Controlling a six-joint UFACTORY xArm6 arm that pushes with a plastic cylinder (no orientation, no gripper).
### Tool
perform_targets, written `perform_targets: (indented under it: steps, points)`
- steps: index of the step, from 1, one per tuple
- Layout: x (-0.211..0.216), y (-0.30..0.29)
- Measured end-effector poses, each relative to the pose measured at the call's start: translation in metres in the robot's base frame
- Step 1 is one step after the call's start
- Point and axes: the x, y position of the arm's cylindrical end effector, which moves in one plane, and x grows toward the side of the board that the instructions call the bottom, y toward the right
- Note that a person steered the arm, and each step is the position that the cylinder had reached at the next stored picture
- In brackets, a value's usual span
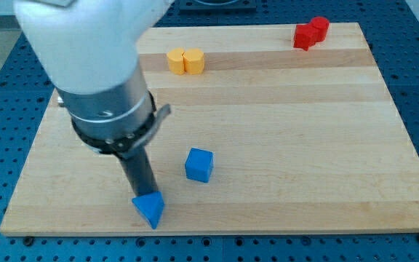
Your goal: Push both blue cubes to the center of the board
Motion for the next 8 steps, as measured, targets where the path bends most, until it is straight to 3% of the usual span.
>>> perform_targets:
  steps: [1, 3, 4, 6, 8]
  points:
    - [-0.009, 0.034]
    - [-0.104, 0.044]
    - [-0.119, 0.055]
    - [-0.07, 0.012]
    - [-0.02, 0.067]
